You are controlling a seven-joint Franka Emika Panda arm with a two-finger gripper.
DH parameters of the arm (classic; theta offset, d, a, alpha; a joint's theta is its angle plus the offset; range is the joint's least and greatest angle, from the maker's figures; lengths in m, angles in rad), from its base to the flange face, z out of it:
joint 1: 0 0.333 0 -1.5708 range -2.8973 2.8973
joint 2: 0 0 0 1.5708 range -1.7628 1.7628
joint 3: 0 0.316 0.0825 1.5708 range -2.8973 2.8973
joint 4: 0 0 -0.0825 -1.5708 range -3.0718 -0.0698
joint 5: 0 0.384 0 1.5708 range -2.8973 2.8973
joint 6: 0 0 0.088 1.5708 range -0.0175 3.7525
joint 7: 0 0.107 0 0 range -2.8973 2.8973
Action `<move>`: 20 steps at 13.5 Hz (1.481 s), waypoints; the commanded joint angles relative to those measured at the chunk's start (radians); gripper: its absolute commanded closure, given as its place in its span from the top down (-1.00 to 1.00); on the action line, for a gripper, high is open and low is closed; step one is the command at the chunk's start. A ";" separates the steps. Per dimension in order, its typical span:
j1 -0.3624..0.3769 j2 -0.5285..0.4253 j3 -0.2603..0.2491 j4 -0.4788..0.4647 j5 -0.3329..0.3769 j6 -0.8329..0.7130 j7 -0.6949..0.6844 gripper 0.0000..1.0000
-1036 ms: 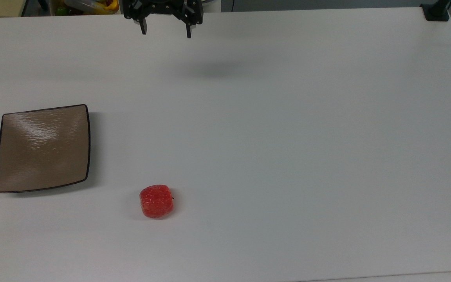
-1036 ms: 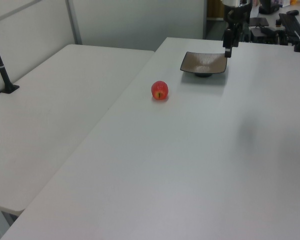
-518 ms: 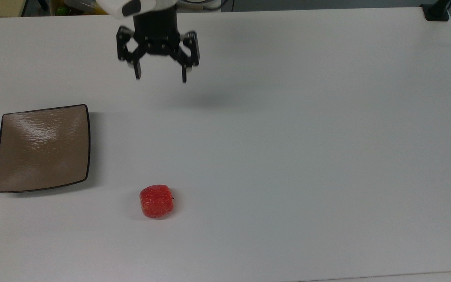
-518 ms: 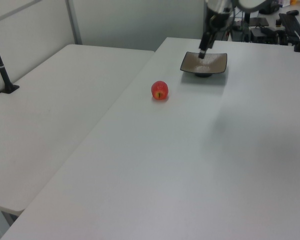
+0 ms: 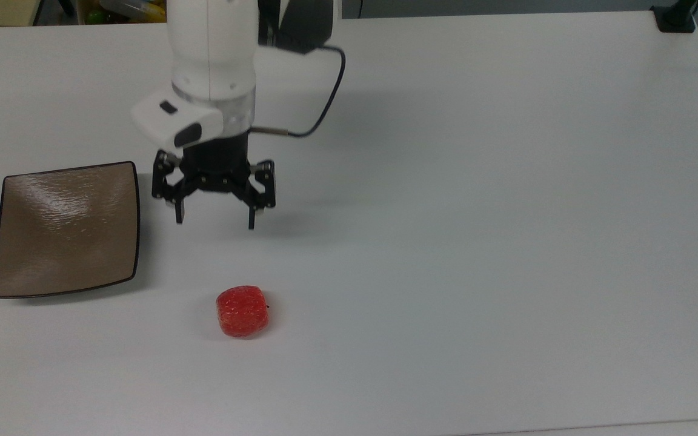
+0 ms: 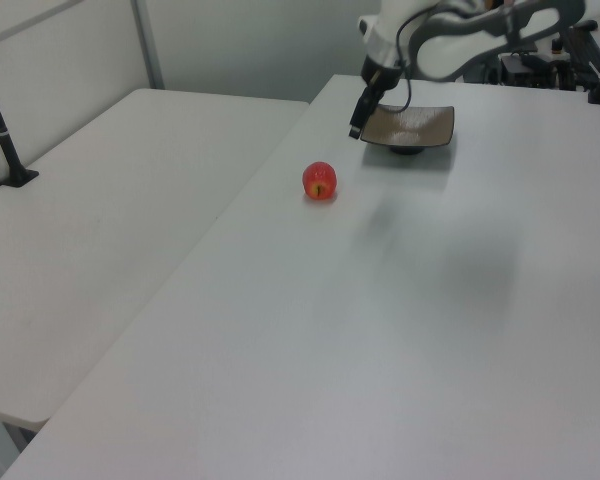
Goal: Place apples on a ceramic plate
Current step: 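Move the open gripper down over the red apple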
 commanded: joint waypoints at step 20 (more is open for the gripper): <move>0.039 0.337 -0.005 0.229 -0.173 0.225 -0.020 1.00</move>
